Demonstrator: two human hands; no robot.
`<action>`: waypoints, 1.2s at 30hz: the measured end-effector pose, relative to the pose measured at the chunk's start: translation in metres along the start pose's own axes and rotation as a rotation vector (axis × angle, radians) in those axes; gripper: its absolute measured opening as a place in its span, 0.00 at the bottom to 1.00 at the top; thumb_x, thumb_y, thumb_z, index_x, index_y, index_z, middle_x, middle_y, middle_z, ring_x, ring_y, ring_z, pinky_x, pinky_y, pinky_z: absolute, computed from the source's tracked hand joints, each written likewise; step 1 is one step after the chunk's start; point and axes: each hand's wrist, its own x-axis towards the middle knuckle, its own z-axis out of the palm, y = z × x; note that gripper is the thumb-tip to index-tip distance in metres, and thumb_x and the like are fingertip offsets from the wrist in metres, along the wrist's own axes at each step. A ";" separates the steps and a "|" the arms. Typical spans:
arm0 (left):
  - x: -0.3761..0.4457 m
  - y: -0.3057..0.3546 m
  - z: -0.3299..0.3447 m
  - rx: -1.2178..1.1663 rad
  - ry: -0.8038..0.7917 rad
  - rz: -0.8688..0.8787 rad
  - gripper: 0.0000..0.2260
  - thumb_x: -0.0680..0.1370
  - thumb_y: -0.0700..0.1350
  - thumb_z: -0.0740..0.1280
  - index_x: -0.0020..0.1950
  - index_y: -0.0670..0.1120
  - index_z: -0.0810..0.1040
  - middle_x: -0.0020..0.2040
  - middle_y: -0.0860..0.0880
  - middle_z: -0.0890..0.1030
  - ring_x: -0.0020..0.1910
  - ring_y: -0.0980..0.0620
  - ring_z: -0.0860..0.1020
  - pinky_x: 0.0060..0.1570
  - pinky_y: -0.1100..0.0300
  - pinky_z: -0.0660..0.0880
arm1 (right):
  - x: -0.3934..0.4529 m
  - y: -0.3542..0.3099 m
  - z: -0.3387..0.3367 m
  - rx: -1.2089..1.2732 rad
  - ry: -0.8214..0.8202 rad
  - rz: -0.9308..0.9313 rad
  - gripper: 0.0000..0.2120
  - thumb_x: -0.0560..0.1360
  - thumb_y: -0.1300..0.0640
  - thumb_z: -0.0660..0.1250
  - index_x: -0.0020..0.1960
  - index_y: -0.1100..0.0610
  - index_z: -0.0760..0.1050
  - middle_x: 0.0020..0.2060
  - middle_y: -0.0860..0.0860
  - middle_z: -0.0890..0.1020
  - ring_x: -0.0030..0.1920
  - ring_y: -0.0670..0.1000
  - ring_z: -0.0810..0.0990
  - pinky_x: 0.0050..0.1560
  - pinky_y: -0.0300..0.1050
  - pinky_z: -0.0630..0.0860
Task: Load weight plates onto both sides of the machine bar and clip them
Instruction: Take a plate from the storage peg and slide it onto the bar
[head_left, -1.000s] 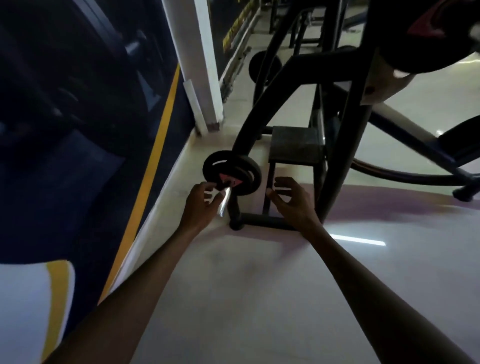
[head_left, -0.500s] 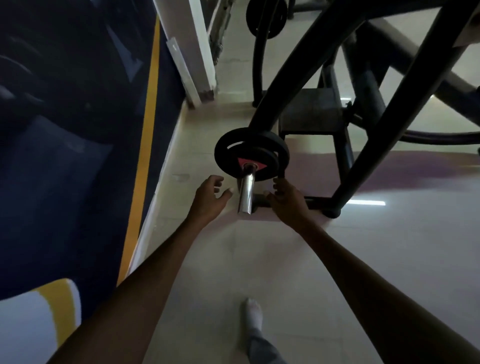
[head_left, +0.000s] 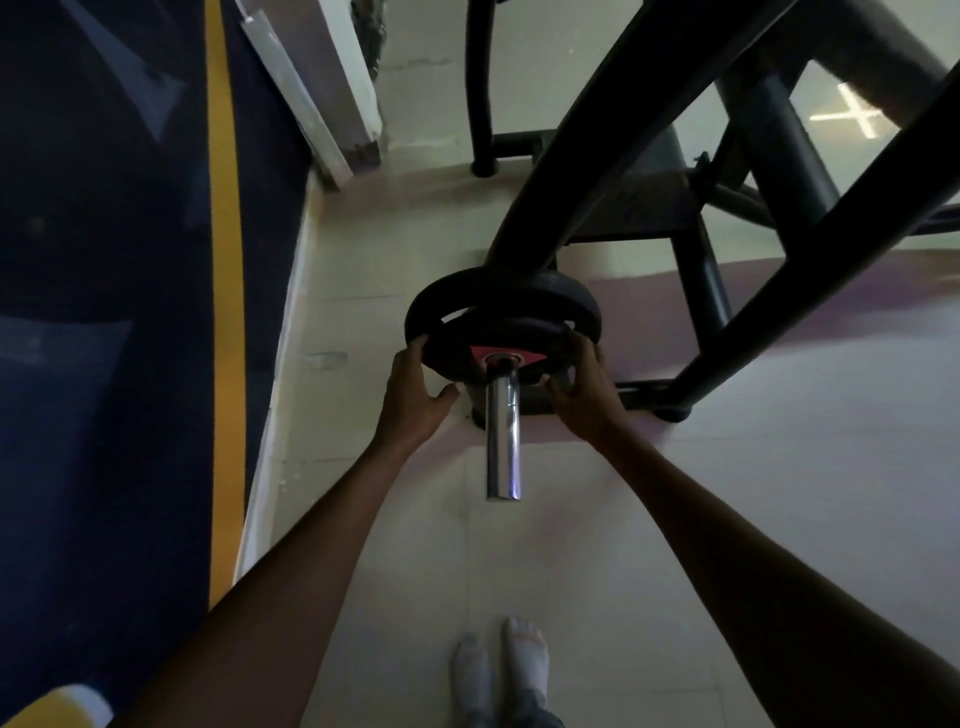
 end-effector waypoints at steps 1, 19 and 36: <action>0.006 -0.004 0.002 0.004 -0.006 0.021 0.39 0.74 0.43 0.78 0.80 0.47 0.63 0.72 0.42 0.72 0.70 0.43 0.73 0.66 0.48 0.74 | 0.004 0.001 0.003 0.020 0.020 -0.016 0.32 0.75 0.65 0.70 0.73 0.50 0.61 0.68 0.55 0.67 0.67 0.51 0.69 0.66 0.43 0.72; -0.012 -0.023 0.030 -0.138 -0.010 0.060 0.37 0.70 0.50 0.82 0.73 0.47 0.67 0.64 0.50 0.81 0.64 0.51 0.80 0.61 0.51 0.80 | -0.017 0.043 0.023 -0.060 0.068 0.029 0.25 0.72 0.60 0.75 0.65 0.52 0.70 0.61 0.51 0.70 0.62 0.54 0.73 0.61 0.54 0.78; -0.180 -0.030 0.029 -0.226 0.056 -0.034 0.27 0.67 0.43 0.84 0.58 0.44 0.73 0.51 0.54 0.83 0.51 0.65 0.81 0.46 0.67 0.79 | -0.159 0.029 0.009 0.023 -0.050 0.016 0.13 0.74 0.66 0.72 0.56 0.59 0.73 0.47 0.39 0.78 0.50 0.31 0.79 0.46 0.27 0.76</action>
